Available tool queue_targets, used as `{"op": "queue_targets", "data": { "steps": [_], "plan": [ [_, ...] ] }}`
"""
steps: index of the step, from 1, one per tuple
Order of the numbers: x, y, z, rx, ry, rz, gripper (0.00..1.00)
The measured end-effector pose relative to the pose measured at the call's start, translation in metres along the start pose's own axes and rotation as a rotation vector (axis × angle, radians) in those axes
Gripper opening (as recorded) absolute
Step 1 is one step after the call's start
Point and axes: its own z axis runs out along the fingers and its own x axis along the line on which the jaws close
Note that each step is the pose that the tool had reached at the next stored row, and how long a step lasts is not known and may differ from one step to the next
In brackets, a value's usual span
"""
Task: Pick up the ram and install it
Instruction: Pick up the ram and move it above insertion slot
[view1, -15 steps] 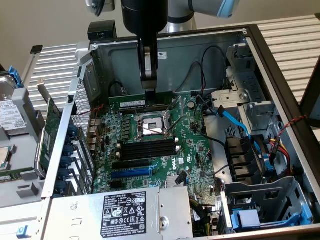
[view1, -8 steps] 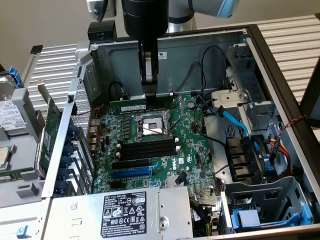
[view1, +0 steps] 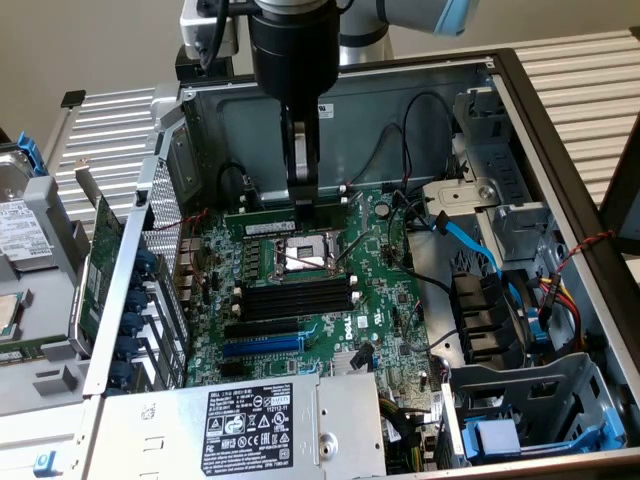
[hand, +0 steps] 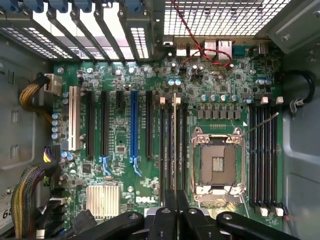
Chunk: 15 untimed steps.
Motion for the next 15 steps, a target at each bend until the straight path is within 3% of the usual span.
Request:
{"op": "queue_targets", "data": {
  "steps": [11, 15],
  "plan": [
    [0.001, -0.0006, 0.018, -0.0005, -0.0001, 0.0, 0.12],
    [0.001, -0.0005, 0.0198, -0.0043, 0.0003, 0.0, 0.12]
  ]
}}
